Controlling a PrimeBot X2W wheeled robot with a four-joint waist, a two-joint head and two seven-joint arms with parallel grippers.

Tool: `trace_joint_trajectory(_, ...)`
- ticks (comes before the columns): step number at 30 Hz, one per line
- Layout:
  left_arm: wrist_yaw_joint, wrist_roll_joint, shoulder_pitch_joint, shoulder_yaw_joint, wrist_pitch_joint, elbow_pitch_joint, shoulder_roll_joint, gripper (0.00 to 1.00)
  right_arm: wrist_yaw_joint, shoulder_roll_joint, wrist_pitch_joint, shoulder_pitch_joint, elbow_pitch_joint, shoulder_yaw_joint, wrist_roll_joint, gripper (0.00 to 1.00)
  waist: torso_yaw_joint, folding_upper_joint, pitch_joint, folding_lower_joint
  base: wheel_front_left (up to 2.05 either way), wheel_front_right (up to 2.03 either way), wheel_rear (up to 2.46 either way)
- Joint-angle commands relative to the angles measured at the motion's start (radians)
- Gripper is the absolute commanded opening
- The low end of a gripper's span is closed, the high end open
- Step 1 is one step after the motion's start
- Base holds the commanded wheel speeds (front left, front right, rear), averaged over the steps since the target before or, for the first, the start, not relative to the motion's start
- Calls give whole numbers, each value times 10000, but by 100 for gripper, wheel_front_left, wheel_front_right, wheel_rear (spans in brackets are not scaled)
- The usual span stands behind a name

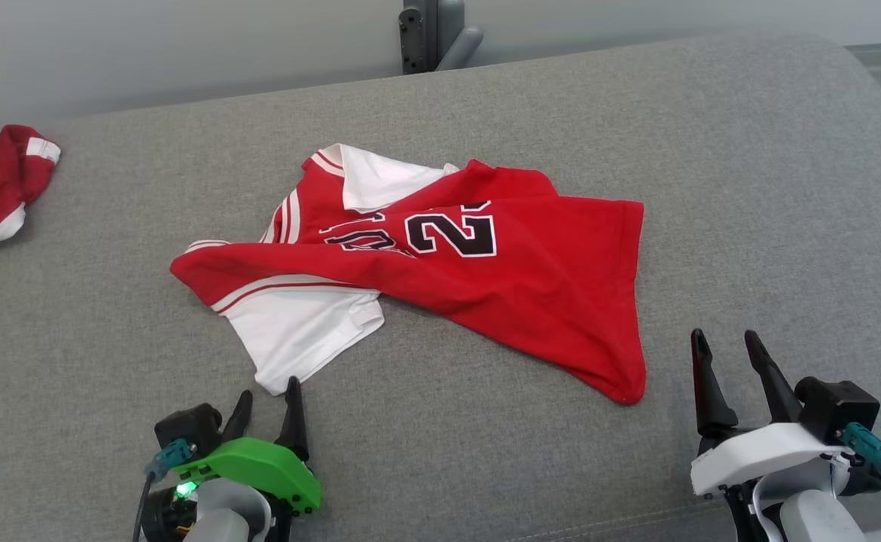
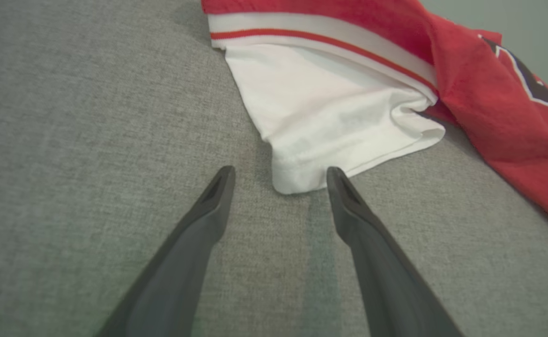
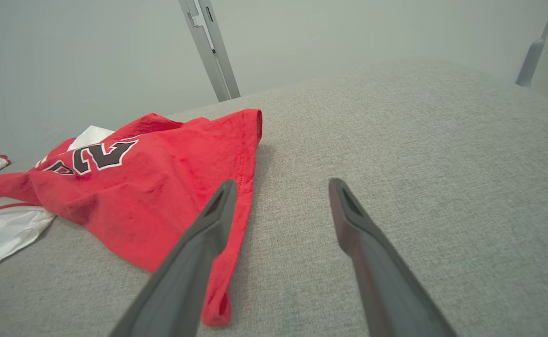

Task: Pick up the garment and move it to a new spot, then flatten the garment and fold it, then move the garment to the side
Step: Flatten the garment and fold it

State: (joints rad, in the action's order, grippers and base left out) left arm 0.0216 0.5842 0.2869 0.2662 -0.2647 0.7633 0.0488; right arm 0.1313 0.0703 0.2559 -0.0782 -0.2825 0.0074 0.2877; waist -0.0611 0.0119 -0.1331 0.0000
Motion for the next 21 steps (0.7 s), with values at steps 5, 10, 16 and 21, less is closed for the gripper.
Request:
trace_joint_trajectory(5, 175, 572, 361, -20, 17, 409, 27, 98, -12, -19, 71, -176, 53, -9, -71, 100, -164, -119, -246, 0, 0, 0, 0)
trace_joint_trajectory(10, 368, 968, 479, 202, 17, 396, 16, 7, -12, -58, 89, -233, 24, -83, -116, 100, -142, -119, -287, 0, 0, 0, 0)
trace_joint_trajectory(16, 442, 1141, 494, 519, 15, 354, 22, 0, -12, -83, 100, -258, -32, -115, -131, 100, -87, -119, -277, 0, 0, 0, 0)
trace_joint_trajectory(21, 343, 948, 208, 288, 11, -478, 38, 0, -12, -111, 100, -192, 12, -264, -137, 100, 65, -119, -207, 0, 0, 0, 0)
